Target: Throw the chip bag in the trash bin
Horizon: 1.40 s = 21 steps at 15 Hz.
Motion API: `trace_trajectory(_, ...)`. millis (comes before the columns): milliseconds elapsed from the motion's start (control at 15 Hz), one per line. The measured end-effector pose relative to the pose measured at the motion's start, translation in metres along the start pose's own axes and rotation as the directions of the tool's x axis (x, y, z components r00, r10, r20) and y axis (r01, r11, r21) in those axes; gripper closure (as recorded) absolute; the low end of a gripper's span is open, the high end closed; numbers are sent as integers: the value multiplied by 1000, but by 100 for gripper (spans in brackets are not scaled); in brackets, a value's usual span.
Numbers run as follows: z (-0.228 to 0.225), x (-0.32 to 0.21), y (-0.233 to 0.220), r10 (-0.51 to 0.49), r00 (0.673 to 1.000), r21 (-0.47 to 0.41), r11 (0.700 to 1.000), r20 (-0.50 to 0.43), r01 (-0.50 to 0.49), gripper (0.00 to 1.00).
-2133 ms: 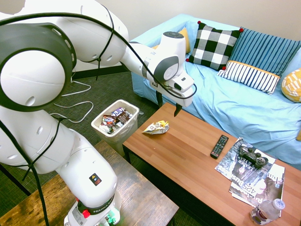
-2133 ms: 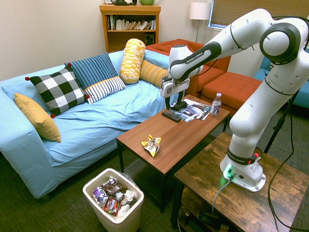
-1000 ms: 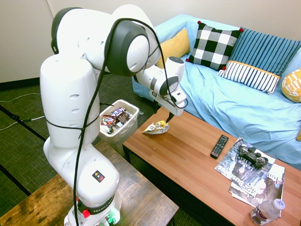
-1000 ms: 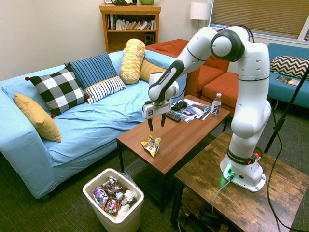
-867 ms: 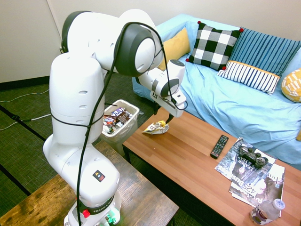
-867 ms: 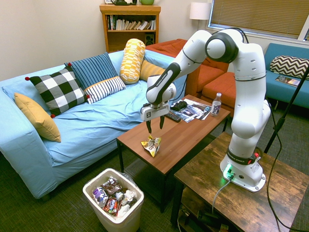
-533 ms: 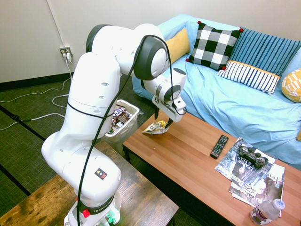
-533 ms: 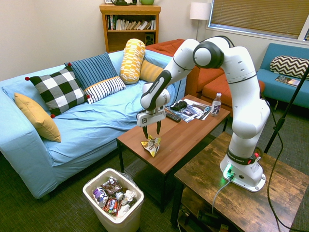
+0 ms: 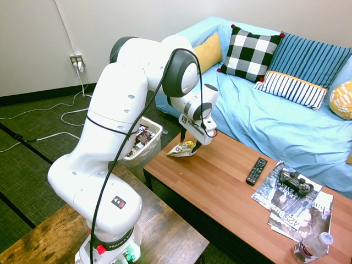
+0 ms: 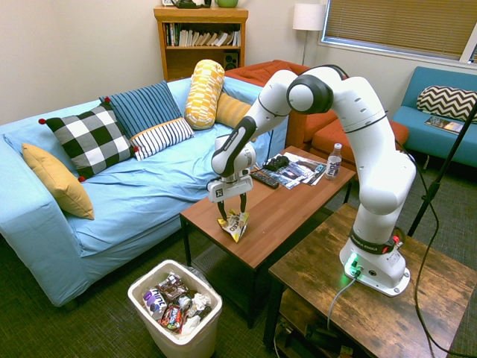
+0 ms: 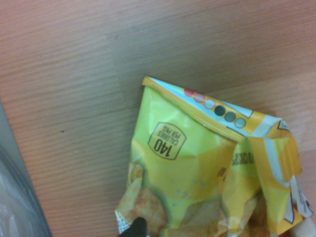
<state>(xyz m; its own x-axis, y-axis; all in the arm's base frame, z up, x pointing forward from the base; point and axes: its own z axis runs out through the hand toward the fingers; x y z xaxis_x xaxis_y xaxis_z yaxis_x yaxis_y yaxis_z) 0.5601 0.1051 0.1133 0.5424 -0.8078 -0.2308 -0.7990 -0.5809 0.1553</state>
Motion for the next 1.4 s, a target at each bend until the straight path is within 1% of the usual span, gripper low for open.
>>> trace_trajectory(267,6,4,-5,4,1000,-3,1000,7,-4,100)
trace_trajectory(1067,4,6,-13,-9,1000,5,1000,22,9,100)
trace_trajectory(1267,-5,5,-15,-28,999,26,999,32,27,100)
trace_trajectory(1400,-25,-1,-15,-51,998,50,998,34,49,100)
